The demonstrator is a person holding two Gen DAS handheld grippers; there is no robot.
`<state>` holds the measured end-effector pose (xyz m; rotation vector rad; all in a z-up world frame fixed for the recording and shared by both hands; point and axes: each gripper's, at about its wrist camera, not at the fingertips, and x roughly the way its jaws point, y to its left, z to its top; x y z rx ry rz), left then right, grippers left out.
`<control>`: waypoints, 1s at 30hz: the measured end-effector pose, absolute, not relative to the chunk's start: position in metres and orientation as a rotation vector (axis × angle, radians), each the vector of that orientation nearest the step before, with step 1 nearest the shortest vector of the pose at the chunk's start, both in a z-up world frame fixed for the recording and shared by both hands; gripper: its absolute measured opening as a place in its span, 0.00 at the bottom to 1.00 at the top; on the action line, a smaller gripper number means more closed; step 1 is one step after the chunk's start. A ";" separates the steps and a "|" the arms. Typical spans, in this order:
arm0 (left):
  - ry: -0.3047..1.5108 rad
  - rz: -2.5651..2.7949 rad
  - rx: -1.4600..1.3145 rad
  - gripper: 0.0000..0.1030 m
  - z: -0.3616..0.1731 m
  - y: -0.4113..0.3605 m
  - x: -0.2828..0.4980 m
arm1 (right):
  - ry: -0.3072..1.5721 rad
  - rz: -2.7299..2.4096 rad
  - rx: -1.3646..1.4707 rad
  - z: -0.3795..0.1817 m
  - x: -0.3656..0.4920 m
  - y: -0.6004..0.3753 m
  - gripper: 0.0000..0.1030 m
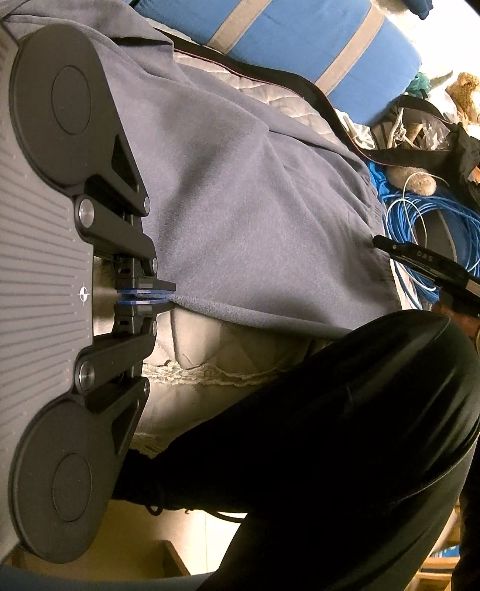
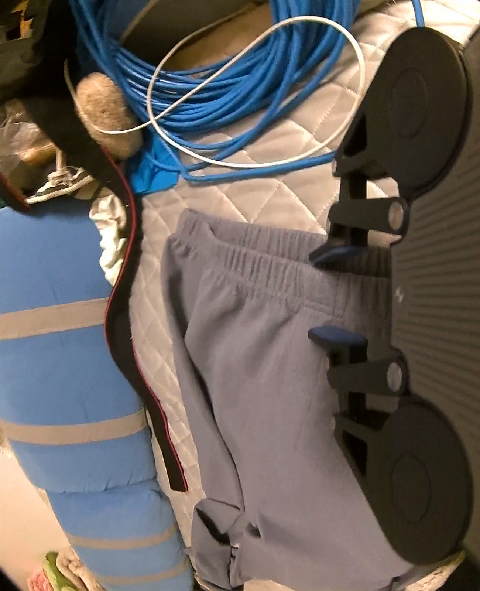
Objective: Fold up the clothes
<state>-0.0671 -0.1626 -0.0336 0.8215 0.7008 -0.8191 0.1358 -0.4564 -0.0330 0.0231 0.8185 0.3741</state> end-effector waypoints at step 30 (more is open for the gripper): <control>0.696 -0.833 0.808 0.03 -0.033 -0.169 -0.064 | 0.752 0.178 0.197 -0.043 0.243 -0.484 0.64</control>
